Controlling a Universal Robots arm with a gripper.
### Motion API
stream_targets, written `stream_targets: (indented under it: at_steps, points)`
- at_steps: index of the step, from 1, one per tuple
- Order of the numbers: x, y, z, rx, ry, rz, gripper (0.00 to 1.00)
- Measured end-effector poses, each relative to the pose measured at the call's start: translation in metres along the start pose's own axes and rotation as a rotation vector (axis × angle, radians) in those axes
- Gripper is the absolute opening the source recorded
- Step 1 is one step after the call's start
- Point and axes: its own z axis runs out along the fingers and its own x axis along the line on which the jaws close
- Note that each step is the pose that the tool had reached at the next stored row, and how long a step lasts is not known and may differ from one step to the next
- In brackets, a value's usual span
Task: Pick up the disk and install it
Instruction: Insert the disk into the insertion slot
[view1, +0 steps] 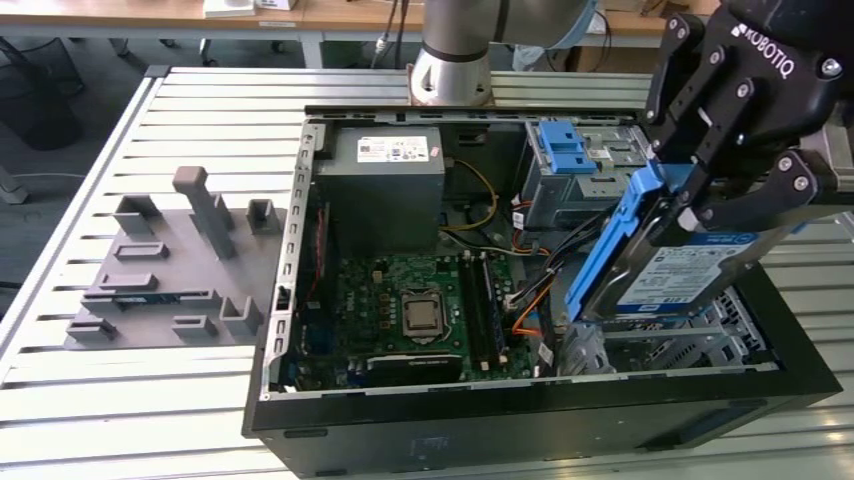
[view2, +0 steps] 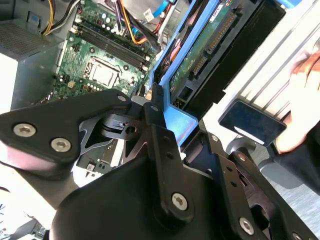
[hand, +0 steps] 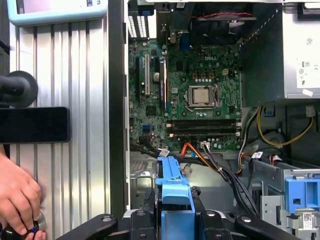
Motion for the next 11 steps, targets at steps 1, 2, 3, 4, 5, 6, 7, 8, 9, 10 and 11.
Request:
stream_targets:
  at_steps: [1, 2, 3, 4, 5, 6, 7, 8, 9, 10, 11]
  points:
    - [-0.0001, -0.0021, 0.0003, 0.0000, -0.0001, 0.000, 0.36]
    - [-0.0002, -0.0047, 0.0007, 0.0000, -0.0002, -0.001, 0.36]
    - [-0.0005, -0.0068, 0.0010, 0.0000, 0.0000, -0.001, 0.36]
    - [-0.0007, -0.0090, 0.0014, -0.0001, 0.0000, -0.001, 0.36]
    - [-0.0008, -0.0112, 0.0020, 0.0000, -0.0001, -0.001, 0.36]
    - [-0.0009, -0.0129, 0.0024, 0.0000, 0.0000, -0.001, 0.36]
    - [-0.0009, -0.0146, 0.0028, 0.0000, 0.0000, -0.001, 0.36]
    - [-0.0010, -0.0165, 0.0031, 0.0000, 0.0001, -0.001, 0.36]
    - [-0.0010, -0.0180, 0.0034, 0.0000, 0.0001, -0.001, 0.36]
    - [-0.0011, -0.0195, 0.0037, -0.0001, 0.0001, -0.001, 0.36]
    - [-0.0011, -0.0210, 0.0041, 0.0000, 0.0000, -0.001, 0.36]
